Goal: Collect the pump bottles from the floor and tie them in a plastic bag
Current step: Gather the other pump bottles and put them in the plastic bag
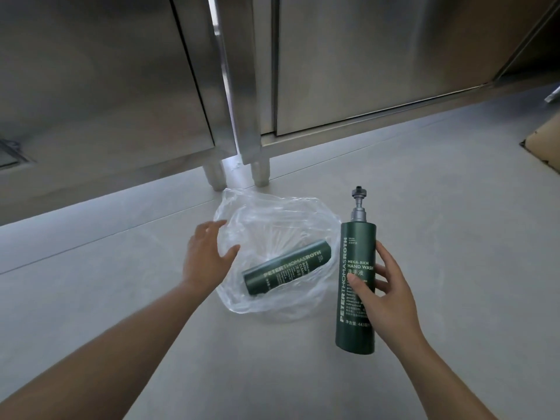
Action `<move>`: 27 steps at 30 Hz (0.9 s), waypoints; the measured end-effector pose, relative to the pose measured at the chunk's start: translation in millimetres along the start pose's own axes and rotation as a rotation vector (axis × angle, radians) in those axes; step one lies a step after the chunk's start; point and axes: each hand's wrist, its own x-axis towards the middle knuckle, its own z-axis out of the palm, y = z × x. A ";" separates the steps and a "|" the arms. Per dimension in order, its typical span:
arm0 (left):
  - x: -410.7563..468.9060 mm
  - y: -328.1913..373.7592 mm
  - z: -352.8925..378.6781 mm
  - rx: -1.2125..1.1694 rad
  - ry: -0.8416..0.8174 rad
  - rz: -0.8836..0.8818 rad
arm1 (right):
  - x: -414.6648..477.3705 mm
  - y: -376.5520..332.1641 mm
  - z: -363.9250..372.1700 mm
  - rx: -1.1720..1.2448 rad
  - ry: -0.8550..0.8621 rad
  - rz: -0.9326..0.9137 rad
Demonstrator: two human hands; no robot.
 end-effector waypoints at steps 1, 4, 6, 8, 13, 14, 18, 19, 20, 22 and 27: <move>-1.2 -3.7 0.9 -0.022 -0.029 -0.055 | 0.4 0.7 3.3 -0.002 -0.006 -0.002; -5.8 -10.2 5.9 -0.116 -0.132 -0.174 | 1.6 1.5 10.5 -0.014 -0.015 -0.003; -6.4 -13.5 9.9 -0.207 -0.177 -0.185 | 2.3 2.7 13.2 -0.013 -0.008 0.001; -5.2 -15.5 10.6 -0.346 -0.184 -0.260 | 2.3 3.9 14.2 -0.013 0.001 0.007; -3.8 -16.8 9.8 -0.519 -0.196 -0.377 | 3.0 5.4 14.1 -0.003 -0.001 0.008; -4.1 -16.7 8.6 -0.533 -0.192 -0.377 | 3.6 4.4 14.6 0.000 -0.005 0.007; -7.0 -17.2 -1.2 -0.527 -0.155 -0.357 | 7.4 -5.3 18.5 0.011 -0.029 -0.018; -8.2 -17.2 -4.4 -0.515 -0.146 -0.346 | 8.7 -8.6 19.7 0.015 -0.035 -0.028; -9.6 -17.1 -7.8 -0.503 -0.137 -0.336 | 10.0 -12.2 21.1 0.021 -0.041 -0.036; -13.1 -15.8 -15.4 -0.471 -0.119 -0.316 | 13.0 -21.4 25.3 0.032 -0.058 -0.050; -22.7 -14.5 -33.1 -0.427 -0.092 -0.273 | 23.2 -54.1 47.7 0.057 -0.115 -0.111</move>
